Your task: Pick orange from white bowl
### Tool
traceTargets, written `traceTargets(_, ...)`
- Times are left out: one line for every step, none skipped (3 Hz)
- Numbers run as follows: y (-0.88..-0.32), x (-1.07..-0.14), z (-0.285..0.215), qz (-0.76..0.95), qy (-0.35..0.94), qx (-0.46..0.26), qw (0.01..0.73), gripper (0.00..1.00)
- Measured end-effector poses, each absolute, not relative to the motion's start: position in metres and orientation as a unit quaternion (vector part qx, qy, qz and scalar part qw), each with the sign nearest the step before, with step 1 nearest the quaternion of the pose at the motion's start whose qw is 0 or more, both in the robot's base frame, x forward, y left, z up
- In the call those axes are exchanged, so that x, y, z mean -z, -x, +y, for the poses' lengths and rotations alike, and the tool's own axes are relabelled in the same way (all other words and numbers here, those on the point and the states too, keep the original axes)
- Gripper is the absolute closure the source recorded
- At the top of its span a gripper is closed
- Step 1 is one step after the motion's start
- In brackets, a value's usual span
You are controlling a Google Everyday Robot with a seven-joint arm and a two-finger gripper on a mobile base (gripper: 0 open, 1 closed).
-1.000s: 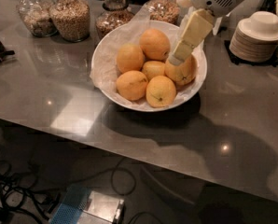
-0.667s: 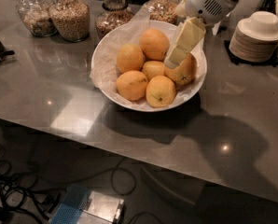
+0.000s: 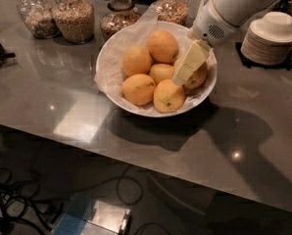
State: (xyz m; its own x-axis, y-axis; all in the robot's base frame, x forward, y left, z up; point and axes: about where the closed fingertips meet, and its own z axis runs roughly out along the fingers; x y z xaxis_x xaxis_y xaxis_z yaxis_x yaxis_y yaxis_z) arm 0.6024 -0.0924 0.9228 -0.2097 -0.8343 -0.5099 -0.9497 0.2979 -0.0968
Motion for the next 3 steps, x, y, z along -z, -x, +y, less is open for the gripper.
traceTargets(-0.605, -0.898, -0.094, 0.777, 0.574, -0.126, 0.225, 0.0)
traceTargets(-0.602, -0.886, -0.098, 0.778, 0.575, -0.126, 0.219, 0.0)
traceTargets(-0.602, -0.887, -0.098, 0.778, 0.575, -0.126, 0.219, 0.0)
